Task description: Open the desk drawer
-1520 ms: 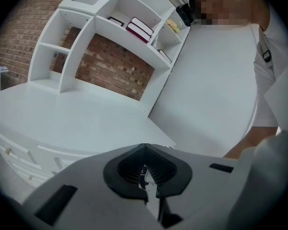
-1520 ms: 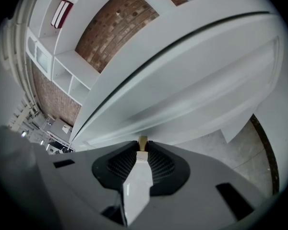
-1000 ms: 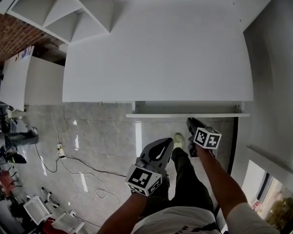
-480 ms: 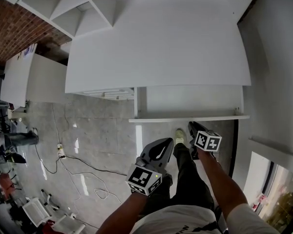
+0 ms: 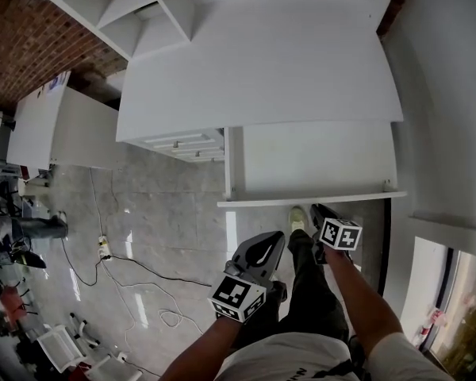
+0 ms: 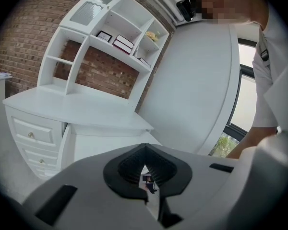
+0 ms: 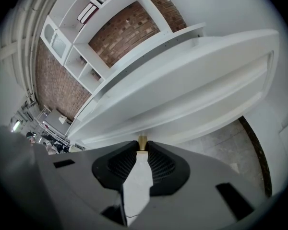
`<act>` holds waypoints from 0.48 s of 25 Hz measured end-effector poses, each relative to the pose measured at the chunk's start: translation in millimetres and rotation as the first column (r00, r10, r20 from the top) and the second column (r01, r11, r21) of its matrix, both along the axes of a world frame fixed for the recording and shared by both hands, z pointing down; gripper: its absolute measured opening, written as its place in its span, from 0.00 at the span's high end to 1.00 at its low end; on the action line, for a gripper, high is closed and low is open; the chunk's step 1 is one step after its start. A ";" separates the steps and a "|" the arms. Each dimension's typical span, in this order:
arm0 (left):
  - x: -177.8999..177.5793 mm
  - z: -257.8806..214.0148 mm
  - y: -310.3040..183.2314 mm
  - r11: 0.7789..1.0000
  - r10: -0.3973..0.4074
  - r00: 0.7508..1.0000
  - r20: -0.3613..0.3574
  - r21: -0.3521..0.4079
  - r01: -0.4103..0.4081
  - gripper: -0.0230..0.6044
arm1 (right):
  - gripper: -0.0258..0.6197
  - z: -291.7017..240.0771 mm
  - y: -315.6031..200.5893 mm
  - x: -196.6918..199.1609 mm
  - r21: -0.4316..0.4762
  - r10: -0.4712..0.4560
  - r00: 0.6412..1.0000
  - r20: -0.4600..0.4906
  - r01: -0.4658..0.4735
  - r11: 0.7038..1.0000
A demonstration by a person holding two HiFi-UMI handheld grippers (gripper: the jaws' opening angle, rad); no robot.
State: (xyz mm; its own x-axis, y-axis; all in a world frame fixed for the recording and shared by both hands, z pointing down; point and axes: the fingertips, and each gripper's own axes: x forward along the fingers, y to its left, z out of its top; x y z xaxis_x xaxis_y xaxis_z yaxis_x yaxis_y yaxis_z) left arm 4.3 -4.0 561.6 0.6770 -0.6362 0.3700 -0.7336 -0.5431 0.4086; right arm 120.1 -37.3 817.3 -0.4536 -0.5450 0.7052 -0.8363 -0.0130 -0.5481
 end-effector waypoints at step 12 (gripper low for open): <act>-10.6 -14.2 24.5 1.000 0.005 1.000 0.006 0.015 -0.005 0.94 | 0.84 -1.3 19.5 2.4 -0.012 0.027 1.000 -0.011 -0.027 1.000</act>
